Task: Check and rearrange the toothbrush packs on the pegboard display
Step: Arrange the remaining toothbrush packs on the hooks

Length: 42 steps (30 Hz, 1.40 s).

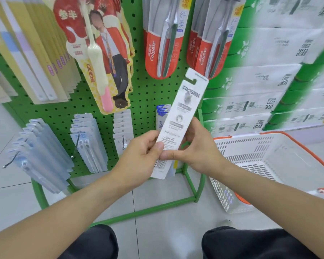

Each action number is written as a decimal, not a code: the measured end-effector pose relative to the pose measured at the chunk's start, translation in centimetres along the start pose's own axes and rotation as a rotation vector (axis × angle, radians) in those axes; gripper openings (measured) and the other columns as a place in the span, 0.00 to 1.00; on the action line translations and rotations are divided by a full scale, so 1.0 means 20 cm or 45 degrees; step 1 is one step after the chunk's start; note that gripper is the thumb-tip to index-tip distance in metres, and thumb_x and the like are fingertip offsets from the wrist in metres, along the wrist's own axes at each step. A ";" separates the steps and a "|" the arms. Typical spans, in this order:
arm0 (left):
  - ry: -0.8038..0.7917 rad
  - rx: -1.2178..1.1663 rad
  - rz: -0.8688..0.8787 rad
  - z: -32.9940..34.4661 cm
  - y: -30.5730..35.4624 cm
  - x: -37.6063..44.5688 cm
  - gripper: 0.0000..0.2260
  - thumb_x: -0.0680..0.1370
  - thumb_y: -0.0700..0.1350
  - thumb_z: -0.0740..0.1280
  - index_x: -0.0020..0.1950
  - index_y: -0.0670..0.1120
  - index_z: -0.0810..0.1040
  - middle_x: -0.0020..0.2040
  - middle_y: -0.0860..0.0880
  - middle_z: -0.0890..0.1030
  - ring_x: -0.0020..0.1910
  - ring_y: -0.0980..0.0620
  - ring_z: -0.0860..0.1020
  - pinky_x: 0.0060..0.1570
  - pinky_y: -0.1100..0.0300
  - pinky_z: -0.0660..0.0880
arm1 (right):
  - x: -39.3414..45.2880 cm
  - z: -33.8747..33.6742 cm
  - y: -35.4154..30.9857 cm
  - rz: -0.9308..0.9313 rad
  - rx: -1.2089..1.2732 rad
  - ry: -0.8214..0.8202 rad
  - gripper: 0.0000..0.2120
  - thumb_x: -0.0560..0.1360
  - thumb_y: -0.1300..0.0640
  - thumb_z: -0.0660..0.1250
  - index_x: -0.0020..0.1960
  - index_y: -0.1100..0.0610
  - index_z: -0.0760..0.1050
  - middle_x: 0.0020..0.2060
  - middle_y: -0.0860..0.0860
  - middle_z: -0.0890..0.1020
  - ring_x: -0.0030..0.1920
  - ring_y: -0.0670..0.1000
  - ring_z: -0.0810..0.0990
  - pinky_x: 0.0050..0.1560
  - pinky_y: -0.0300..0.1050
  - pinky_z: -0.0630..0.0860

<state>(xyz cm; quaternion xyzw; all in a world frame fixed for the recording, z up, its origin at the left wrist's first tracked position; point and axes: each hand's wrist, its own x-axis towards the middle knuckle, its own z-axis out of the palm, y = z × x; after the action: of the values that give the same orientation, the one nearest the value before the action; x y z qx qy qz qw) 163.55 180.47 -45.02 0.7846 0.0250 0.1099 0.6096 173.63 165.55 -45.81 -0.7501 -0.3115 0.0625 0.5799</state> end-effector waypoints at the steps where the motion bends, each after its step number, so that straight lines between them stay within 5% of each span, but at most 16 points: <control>1: -0.031 0.032 -0.033 -0.01 -0.01 0.00 0.13 0.85 0.37 0.58 0.62 0.49 0.78 0.56 0.53 0.86 0.55 0.54 0.84 0.56 0.53 0.80 | 0.01 -0.01 0.00 -0.017 0.010 0.007 0.36 0.57 0.54 0.87 0.59 0.52 0.73 0.50 0.47 0.86 0.49 0.52 0.85 0.51 0.56 0.82; 5: -0.188 0.132 -0.173 -0.02 -0.06 0.01 0.11 0.85 0.39 0.57 0.62 0.48 0.77 0.53 0.49 0.86 0.53 0.47 0.84 0.51 0.45 0.82 | 0.05 -0.06 0.00 0.038 0.063 0.122 0.20 0.65 0.59 0.82 0.54 0.57 0.80 0.46 0.47 0.88 0.47 0.52 0.86 0.47 0.48 0.83; 10: -0.271 0.205 -0.247 -0.01 -0.09 0.03 0.13 0.84 0.37 0.58 0.56 0.54 0.76 0.52 0.52 0.87 0.52 0.52 0.85 0.53 0.45 0.82 | 0.06 -0.07 0.00 0.125 0.197 0.087 0.06 0.76 0.58 0.73 0.51 0.59 0.82 0.42 0.51 0.88 0.41 0.53 0.88 0.37 0.48 0.84; 15: -0.295 0.298 -0.295 -0.01 -0.12 0.04 0.15 0.84 0.36 0.60 0.57 0.56 0.75 0.52 0.59 0.85 0.53 0.60 0.83 0.53 0.60 0.81 | 0.06 -0.07 -0.02 0.194 0.159 0.084 0.20 0.83 0.50 0.62 0.49 0.68 0.80 0.36 0.54 0.87 0.34 0.53 0.86 0.31 0.44 0.81; 18: -0.279 0.387 -0.311 0.00 -0.15 0.06 0.15 0.83 0.35 0.61 0.60 0.55 0.77 0.59 0.55 0.84 0.58 0.54 0.82 0.58 0.54 0.80 | 0.05 -0.07 -0.02 0.228 0.136 0.040 0.25 0.83 0.47 0.58 0.48 0.69 0.80 0.36 0.55 0.87 0.36 0.55 0.86 0.35 0.49 0.84; 25: -0.231 0.498 -0.304 0.02 -0.17 0.08 0.13 0.82 0.38 0.63 0.60 0.53 0.79 0.59 0.56 0.83 0.58 0.53 0.82 0.60 0.49 0.79 | 0.04 -0.12 -0.01 0.248 0.094 -0.114 0.15 0.83 0.50 0.63 0.52 0.60 0.83 0.44 0.53 0.88 0.41 0.54 0.86 0.42 0.54 0.85; 30: -0.226 0.358 -0.218 0.08 -0.16 0.07 0.12 0.77 0.53 0.65 0.58 0.53 0.80 0.52 0.56 0.86 0.52 0.54 0.84 0.57 0.46 0.80 | -0.01 -0.19 0.05 0.224 0.144 -0.295 0.16 0.76 0.48 0.67 0.55 0.58 0.82 0.48 0.54 0.88 0.46 0.58 0.87 0.41 0.52 0.85; 35: -0.271 0.299 -0.150 0.24 -0.17 0.09 0.09 0.78 0.49 0.67 0.57 0.50 0.80 0.50 0.54 0.87 0.50 0.54 0.85 0.56 0.45 0.80 | -0.10 -0.29 0.12 0.281 0.091 -0.331 0.14 0.79 0.50 0.66 0.51 0.60 0.82 0.42 0.55 0.88 0.37 0.52 0.86 0.36 0.46 0.83; 38: -0.406 0.306 -0.107 0.39 -0.18 0.09 0.08 0.80 0.40 0.68 0.56 0.52 0.79 0.51 0.54 0.86 0.50 0.55 0.85 0.54 0.49 0.81 | -0.16 -0.38 0.14 0.426 0.060 -0.198 0.27 0.82 0.44 0.59 0.43 0.67 0.82 0.36 0.59 0.86 0.35 0.56 0.86 0.36 0.50 0.84; 42: -0.504 0.249 -0.135 0.61 -0.17 0.14 0.09 0.81 0.37 0.66 0.57 0.50 0.78 0.51 0.52 0.86 0.48 0.55 0.85 0.46 0.56 0.82 | -0.23 -0.54 0.21 0.554 0.017 -0.058 0.37 0.80 0.36 0.56 0.45 0.71 0.81 0.38 0.63 0.86 0.40 0.64 0.85 0.39 0.57 0.85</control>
<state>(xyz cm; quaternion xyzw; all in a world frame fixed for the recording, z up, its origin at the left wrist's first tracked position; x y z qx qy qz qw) 169.00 170.28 -50.65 0.8439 -0.0432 -0.0814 0.5285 176.52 153.54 -47.38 -0.7943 -0.1549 0.2052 0.5504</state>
